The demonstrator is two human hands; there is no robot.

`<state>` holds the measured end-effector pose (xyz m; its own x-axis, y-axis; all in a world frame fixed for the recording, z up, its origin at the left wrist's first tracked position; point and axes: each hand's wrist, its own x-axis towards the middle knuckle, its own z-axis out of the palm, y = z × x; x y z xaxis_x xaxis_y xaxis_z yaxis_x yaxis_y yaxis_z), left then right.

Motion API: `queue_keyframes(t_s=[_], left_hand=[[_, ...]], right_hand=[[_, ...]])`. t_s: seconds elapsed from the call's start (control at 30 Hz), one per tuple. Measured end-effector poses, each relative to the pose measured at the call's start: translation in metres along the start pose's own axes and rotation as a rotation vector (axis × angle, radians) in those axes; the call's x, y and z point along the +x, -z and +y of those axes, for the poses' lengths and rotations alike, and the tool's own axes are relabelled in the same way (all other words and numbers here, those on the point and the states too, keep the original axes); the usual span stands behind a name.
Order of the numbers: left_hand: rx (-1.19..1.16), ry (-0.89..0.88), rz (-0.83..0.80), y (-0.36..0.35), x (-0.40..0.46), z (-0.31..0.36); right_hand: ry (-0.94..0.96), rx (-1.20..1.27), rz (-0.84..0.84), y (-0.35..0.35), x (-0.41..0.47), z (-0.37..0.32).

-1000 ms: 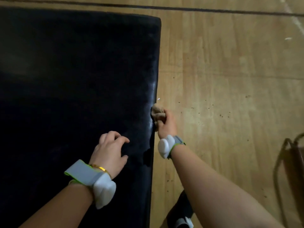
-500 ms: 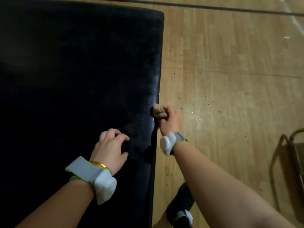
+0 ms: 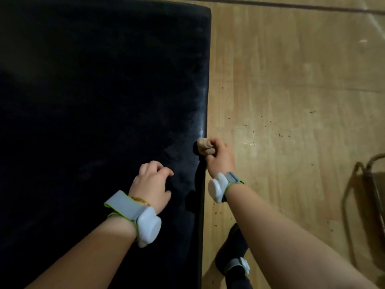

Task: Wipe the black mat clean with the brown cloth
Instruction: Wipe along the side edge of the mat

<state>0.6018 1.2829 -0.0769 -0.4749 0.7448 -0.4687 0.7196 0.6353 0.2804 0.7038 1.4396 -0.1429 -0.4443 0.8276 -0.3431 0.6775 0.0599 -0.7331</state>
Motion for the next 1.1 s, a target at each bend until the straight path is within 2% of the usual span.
queue_keyframes(t_s=[0.13,0.27,0.4,0.5,0.63,0.77,1.0,1.1], left_hand=[[-0.002,-0.024,-0.003,-0.005,-0.005,0.001],[0.019,-0.058,-0.025,-0.010,-0.016,0.001],[0.016,-0.073,-0.031,-0.017,-0.027,-0.004],[0.000,-0.079,-0.020,-0.020,-0.037,-0.008],[-0.009,-0.070,-0.031,-0.024,-0.053,-0.019],[0.007,-0.077,-0.044,-0.028,-0.065,-0.032],[0.011,-0.100,-0.016,-0.026,-0.079,-0.049],[0.024,-0.104,-0.008,-0.022,-0.087,-0.059]], right_hand=[[0.060,-0.095,-0.037,-0.002,-0.048,0.020],[0.038,-0.121,-0.133,0.000,-0.106,0.042],[-0.061,-0.041,-0.010,-0.001,-0.062,0.027],[-0.038,0.042,0.051,-0.007,-0.031,0.017],[-0.037,-0.054,0.027,-0.014,-0.076,0.031],[-0.056,-0.021,-0.023,-0.016,-0.141,0.057],[-0.073,-0.008,0.149,-0.025,-0.093,0.036],[-0.081,-0.003,0.143,-0.029,-0.108,0.042]])
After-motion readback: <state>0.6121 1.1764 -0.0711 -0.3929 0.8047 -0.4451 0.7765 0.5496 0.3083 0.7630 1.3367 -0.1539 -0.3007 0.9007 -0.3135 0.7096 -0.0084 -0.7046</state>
